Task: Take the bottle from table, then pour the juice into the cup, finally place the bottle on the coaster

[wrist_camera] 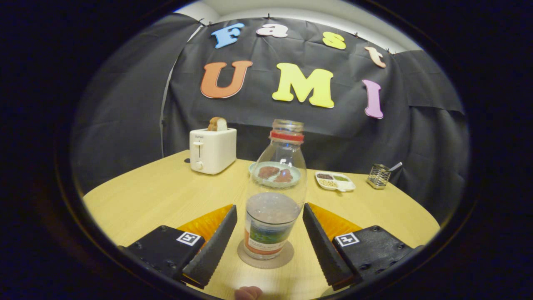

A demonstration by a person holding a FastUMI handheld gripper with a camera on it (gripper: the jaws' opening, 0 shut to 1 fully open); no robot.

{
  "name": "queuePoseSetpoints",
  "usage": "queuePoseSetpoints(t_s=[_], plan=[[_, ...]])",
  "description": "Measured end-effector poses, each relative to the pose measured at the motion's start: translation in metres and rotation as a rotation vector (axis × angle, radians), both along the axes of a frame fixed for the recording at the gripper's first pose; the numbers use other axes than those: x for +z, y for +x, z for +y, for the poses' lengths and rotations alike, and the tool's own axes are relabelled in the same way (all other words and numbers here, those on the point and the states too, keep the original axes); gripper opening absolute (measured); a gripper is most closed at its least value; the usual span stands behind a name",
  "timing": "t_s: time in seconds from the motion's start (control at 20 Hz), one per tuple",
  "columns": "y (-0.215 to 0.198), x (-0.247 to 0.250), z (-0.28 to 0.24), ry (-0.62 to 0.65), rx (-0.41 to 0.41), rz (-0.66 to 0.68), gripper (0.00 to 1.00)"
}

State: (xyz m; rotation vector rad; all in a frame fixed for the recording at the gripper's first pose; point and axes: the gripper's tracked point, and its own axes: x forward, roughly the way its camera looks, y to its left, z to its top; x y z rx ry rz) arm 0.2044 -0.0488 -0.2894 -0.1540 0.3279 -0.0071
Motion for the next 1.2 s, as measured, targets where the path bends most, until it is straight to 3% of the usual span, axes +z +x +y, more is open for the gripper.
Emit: queuePoseSetpoints(t_s=[0.25, 0.65, 1.2], plan=[[-0.016, 0.052, -0.016, 0.034, -0.035, -0.077, 1.0], [-0.1, 0.177, -0.029, 0.123, -0.063, -0.208, 1.0], [-0.218, 0.271, 0.025, 0.126, 0.089, -0.282, 1.0]])
